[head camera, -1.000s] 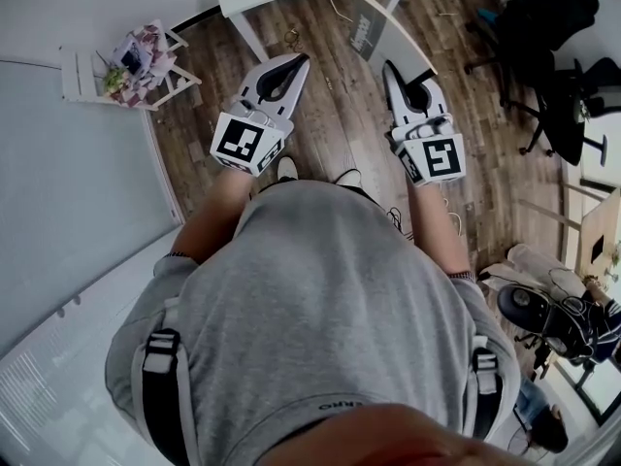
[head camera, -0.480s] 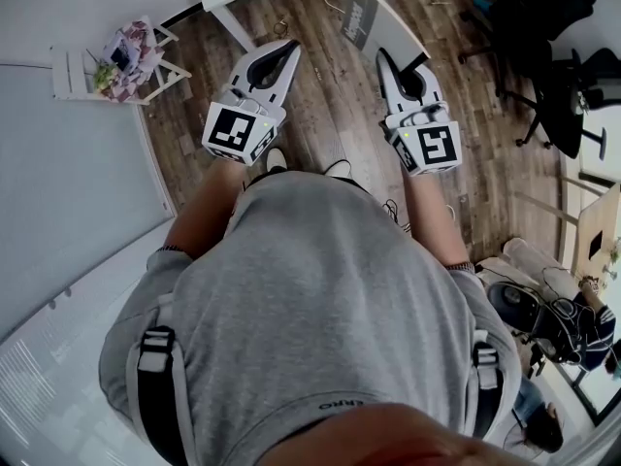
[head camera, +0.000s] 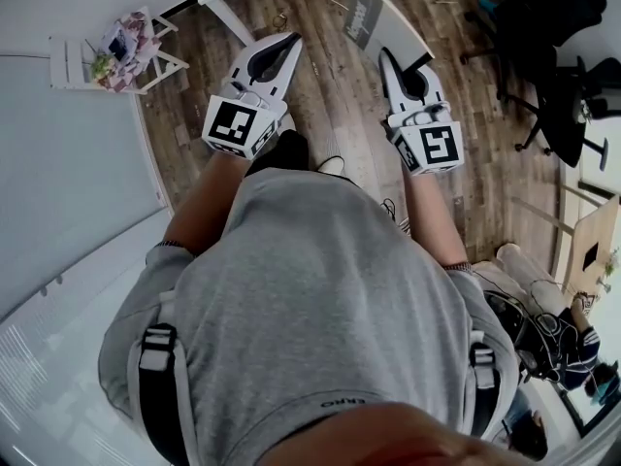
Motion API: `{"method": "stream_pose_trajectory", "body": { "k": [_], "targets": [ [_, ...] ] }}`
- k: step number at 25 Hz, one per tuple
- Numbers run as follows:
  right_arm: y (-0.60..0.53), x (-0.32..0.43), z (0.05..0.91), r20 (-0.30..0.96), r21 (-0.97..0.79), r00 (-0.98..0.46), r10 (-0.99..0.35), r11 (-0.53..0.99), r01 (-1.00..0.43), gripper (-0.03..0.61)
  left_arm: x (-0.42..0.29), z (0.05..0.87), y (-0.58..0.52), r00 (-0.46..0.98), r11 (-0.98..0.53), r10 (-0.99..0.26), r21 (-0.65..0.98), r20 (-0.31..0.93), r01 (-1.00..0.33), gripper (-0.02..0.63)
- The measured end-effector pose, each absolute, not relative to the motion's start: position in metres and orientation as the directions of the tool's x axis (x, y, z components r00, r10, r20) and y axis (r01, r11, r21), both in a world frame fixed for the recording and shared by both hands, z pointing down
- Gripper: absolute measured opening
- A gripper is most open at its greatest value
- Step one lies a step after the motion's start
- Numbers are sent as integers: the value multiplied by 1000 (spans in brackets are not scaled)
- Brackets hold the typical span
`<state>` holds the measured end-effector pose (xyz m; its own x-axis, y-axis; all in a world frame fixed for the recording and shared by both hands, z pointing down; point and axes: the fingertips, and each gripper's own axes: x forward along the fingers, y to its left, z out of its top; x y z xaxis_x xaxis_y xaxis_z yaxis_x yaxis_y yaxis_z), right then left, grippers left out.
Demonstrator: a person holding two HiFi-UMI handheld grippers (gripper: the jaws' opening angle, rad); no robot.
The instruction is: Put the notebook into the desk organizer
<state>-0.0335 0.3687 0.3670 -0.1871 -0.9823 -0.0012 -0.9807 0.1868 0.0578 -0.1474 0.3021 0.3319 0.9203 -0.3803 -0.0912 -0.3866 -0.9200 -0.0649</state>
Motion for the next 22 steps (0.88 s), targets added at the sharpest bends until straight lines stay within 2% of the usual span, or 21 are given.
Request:
{"method": "stream_pose_trajectory", "body": {
  "k": [8, 22],
  "targets": [
    [328, -20, 368, 11, 82, -193, -981, 193, -978, 15, -134, 337, 260, 913, -914, -394, -60, -104, -401, 24],
    [193, 6, 362, 50, 90, -180, -982, 184, -979, 15, -99, 335, 129, 929, -931, -357, -45, -102, -362, 23]
  ]
}}
